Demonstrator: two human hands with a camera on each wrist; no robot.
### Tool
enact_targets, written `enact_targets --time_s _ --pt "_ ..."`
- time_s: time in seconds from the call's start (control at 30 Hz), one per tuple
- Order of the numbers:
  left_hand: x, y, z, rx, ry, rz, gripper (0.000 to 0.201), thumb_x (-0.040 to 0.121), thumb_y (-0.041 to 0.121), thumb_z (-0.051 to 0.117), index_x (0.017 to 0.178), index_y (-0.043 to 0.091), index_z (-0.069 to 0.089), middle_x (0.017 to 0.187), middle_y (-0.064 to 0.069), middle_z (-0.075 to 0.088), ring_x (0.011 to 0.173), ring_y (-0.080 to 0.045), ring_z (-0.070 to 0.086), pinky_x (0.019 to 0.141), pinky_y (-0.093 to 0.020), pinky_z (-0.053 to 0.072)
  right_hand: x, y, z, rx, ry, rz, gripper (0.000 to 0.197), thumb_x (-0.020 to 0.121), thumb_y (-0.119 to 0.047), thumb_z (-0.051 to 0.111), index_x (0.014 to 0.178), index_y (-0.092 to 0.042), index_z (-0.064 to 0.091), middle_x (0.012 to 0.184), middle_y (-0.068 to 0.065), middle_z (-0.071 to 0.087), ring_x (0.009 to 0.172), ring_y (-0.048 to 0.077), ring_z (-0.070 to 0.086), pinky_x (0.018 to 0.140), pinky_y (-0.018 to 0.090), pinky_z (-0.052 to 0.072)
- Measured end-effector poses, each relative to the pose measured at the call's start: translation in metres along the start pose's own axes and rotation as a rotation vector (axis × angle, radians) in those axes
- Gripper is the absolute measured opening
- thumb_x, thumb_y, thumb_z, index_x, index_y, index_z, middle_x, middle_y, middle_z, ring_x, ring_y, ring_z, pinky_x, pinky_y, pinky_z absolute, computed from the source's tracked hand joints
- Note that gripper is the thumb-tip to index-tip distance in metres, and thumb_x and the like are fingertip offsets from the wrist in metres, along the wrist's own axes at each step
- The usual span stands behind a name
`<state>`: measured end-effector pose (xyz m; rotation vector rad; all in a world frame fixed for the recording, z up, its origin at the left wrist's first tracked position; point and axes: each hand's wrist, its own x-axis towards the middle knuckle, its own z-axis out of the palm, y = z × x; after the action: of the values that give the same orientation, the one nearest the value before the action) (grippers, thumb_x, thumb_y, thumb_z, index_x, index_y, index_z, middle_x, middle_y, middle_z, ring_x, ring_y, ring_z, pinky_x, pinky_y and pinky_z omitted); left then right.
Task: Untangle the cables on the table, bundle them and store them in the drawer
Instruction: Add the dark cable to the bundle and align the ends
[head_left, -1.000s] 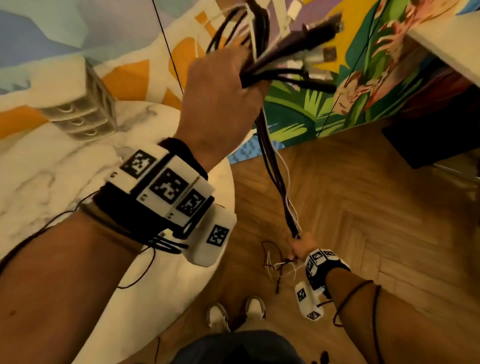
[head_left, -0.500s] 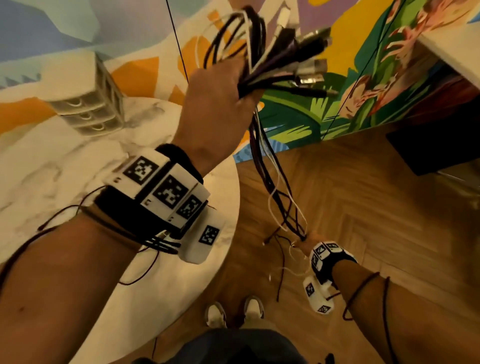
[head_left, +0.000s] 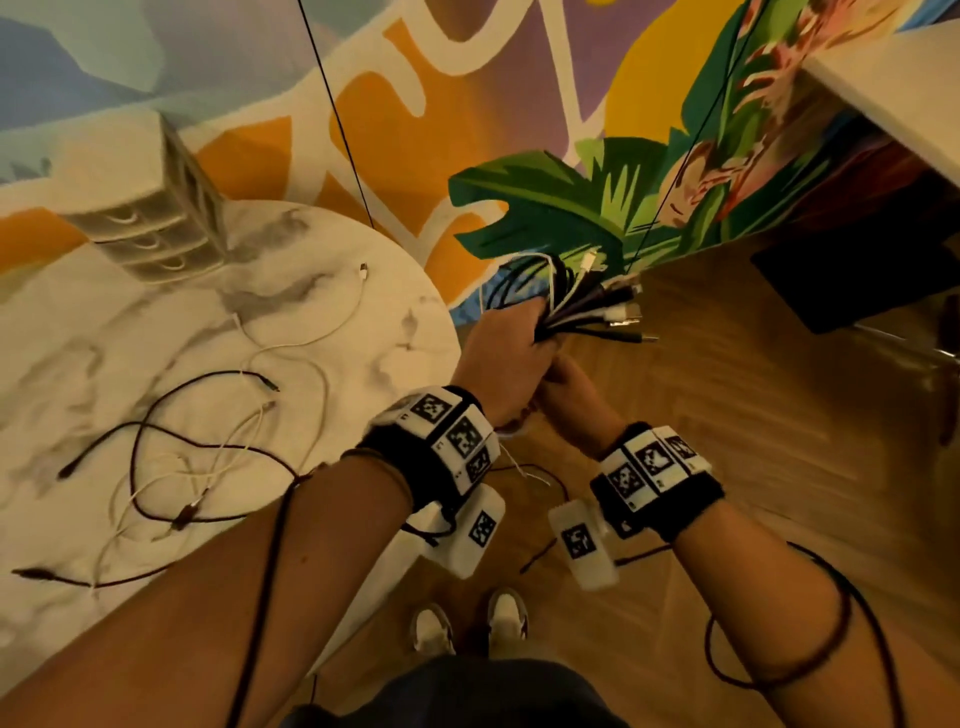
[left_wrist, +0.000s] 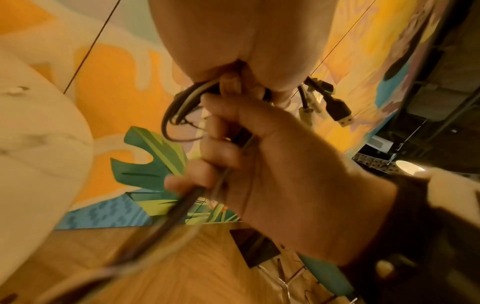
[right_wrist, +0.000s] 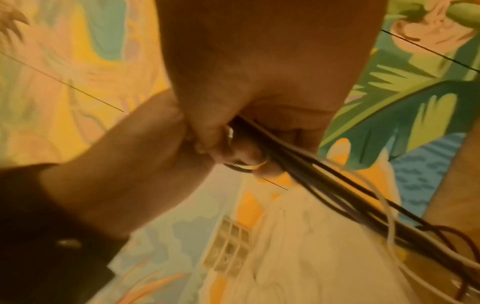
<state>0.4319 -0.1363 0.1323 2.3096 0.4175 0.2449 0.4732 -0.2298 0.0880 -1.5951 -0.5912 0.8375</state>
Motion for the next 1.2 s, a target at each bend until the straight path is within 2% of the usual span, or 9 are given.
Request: enact_targets --time_s 0.23,0.37,0.5,0.6,0.7,0.8,0.87,1.03,1.2 --pt "-0.004 -0.014 -0.042 -0.163 0.101 -0.088 0.024 0.093 0.016 0.052 0.074 0.008 0.063 0.057 0.007 0.056 0.053 -0.004 0.049 0.051 -0.022 0.032 -0.005 0.107 -0.055 -0.406 0.384 0.451 0.040 0.094 -0.032 0.052 0.058 -0.014 0.052 0.060 0.007 0.054 0.054 0.021 0.047 0.056 0.031 0.038" --pt "-0.012 -0.009 -0.041 -0.425 0.025 -0.145 0.035 0.097 0.023 0.049 0.066 0.008 0.057 0.038 0.014 0.044 0.037 -0.001 0.036 0.046 -0.015 0.028 -0.017 0.169 -0.083 -0.750 0.077 0.773 0.032 0.090 -0.032 0.058 0.102 -0.003 0.068 0.100 0.020 0.068 0.085 0.031 0.061 0.072 0.035 0.047" --pt "-0.022 -0.002 -0.013 -0.458 -0.096 -0.138 0.032 0.097 0.019 0.048 0.069 0.008 0.057 0.041 0.016 0.048 0.037 0.001 0.040 0.048 -0.016 0.032 -0.014 0.133 -0.059 -0.837 -0.201 0.530 0.034 0.095 -0.015 0.050 0.128 -0.007 0.055 0.131 0.009 0.055 0.120 0.027 0.053 0.097 0.032 0.043" --pt "-0.025 -0.007 0.008 -0.391 -0.113 -0.189 0.027 0.093 0.027 0.056 0.076 0.007 0.065 0.057 0.007 0.059 0.046 0.000 0.051 0.053 -0.018 0.042 -0.016 0.067 -0.044 -0.075 -0.166 0.285 0.035 0.093 -0.006 0.046 0.128 -0.009 0.051 0.127 0.007 0.057 0.112 0.015 0.059 0.087 0.023 0.047" --pt "-0.032 -0.012 0.016 -0.389 -0.162 -0.248 0.011 0.091 0.020 0.060 0.091 0.011 0.066 0.077 0.006 0.062 0.061 0.004 0.058 0.056 -0.009 0.045 -0.026 0.018 -0.038 0.473 -0.254 0.156 0.057 0.075 -0.021 0.063 0.128 -0.005 0.051 0.125 0.011 0.059 0.112 0.024 0.059 0.098 0.038 0.048" --pt "-0.044 -0.014 0.024 -0.406 -0.265 -0.172 0.023 0.086 -0.002 0.054 0.108 0.002 0.061 0.106 -0.012 0.064 0.097 -0.021 0.063 0.082 -0.030 0.054 -0.028 -0.004 -0.026 0.340 -0.298 0.150 0.050 0.083 -0.034 0.062 0.127 -0.013 0.056 0.125 0.007 0.062 0.116 0.022 0.059 0.097 0.036 0.049" --pt "-0.054 -0.011 0.026 -0.343 -0.319 -0.181 0.034 0.088 -0.002 0.049 0.121 0.004 0.056 0.119 -0.013 0.060 0.112 -0.022 0.057 0.085 -0.017 0.048 -0.024 -0.010 -0.016 0.169 -0.276 0.175 0.043 0.090 -0.039 0.051 0.118 -0.009 0.063 0.118 0.004 0.067 0.111 0.018 0.062 0.091 0.032 0.053" --pt "-0.070 -0.029 0.022 -0.326 -0.297 -0.333 0.032 0.093 0.009 0.049 0.121 -0.008 0.050 0.119 -0.028 0.057 0.108 -0.039 0.057 0.090 -0.042 0.047 -0.020 -0.010 0.014 -0.024 -0.186 0.299 0.042 0.100 -0.032 0.035 0.099 -0.015 0.074 0.102 0.008 0.068 0.076 0.010 0.061 0.051 0.014 0.046" --pt "-0.090 -0.057 0.003 -0.224 -0.299 -0.228 0.028 0.095 0.014 0.050 0.120 0.002 0.056 0.111 -0.010 0.062 0.100 -0.019 0.059 0.079 -0.014 0.046 -0.008 0.017 0.052 0.061 -0.081 0.329 0.044 0.099 -0.031 0.035 0.097 -0.012 0.074 0.102 0.004 0.070 0.096 0.018 0.061 0.075 0.029 0.053"
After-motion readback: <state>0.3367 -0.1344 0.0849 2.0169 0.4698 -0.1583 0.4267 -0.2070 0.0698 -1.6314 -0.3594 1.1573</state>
